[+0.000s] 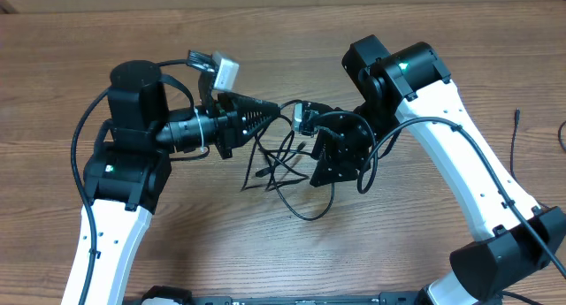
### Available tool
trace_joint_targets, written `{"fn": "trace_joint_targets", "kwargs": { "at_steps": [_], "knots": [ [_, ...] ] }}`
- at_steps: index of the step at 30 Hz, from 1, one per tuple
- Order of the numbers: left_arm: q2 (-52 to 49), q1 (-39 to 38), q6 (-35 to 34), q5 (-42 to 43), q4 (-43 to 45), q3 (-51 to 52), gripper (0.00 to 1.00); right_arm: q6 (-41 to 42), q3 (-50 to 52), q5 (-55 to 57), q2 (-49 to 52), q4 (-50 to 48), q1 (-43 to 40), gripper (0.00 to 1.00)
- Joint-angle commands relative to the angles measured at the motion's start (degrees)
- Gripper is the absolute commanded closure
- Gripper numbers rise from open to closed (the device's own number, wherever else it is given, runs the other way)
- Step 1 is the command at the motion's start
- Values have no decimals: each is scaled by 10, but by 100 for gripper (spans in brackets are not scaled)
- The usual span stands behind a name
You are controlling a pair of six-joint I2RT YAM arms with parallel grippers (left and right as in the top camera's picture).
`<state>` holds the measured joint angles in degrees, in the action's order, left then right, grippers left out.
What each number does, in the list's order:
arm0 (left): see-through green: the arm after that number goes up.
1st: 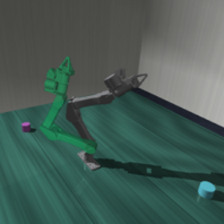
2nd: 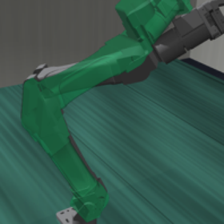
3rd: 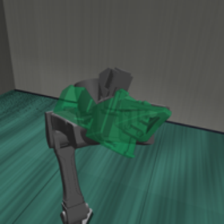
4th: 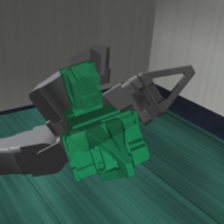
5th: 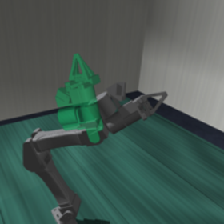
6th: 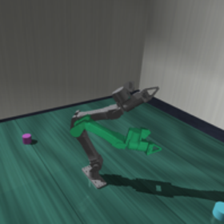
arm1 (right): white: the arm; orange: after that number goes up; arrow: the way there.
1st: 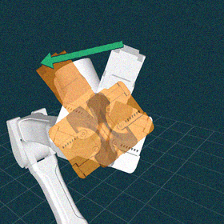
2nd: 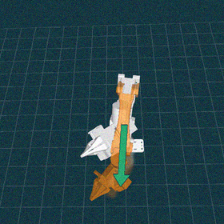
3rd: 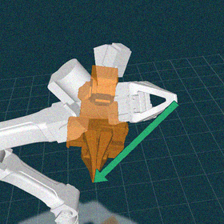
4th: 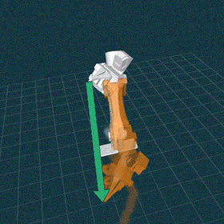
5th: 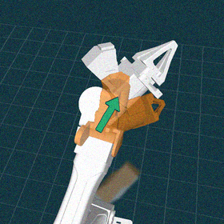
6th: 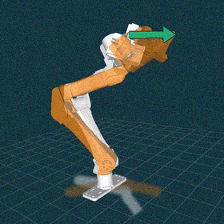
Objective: Untangle cables
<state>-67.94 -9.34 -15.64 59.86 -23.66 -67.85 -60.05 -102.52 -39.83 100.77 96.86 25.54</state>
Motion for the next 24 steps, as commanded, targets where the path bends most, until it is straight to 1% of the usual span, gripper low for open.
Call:
{"fn": "trace_joint_targets", "kwargs": {
  "at_steps": [1,3,5,8,10,14,15,16,17,20,21,22,23,24],
  "knots": [
    [2,12,-64,17,35,-5,96,-3,3,-12,3,-6,2,39],
    [2,12,-93,17,57,-5,96,-3,3,-21,3,-20,2,36],
    [2,12,-108,17,65,-5,96,-3,3,-27,3,-37,2,35],
    [2,12,-136,16,75,-5,96,-3,3,-43,3,-74,2,35],
    [2,12,-172,10,98,-5,96,-3,3,-62,3,-100,2,36],
    [2,19,-266,10,197,-5,96,-3,3,-92,3,-133,2,37],
    [2,20,-295,8,232,-5,96,-3,3,-101,3,-144,2,42],
    [2,22,-322,-1,256,-5,96,-3,3,-107,3,-150,2,43],
    [2,22,-355,-13,277,-5,96,-3,3,-120,3,-161,2,49],
    [2,22,-398,-46,297,-5,96,-3,3,-165,3,-187,2,66],
    [2,22,-409,-53,297,-5,96,-3,3,-177,3,-194,2,72],
    [2,22,-419,-61,297,-5,96,-3,3,-192,3,-203,2,85],
    [2,22,-426,-65,298,-5,96,-3,3,-204,3,-207,2,96],
    [2,23,-427,-65,299,-5,96,-2,3,-212,3,-207,2,96]
  ]
}}
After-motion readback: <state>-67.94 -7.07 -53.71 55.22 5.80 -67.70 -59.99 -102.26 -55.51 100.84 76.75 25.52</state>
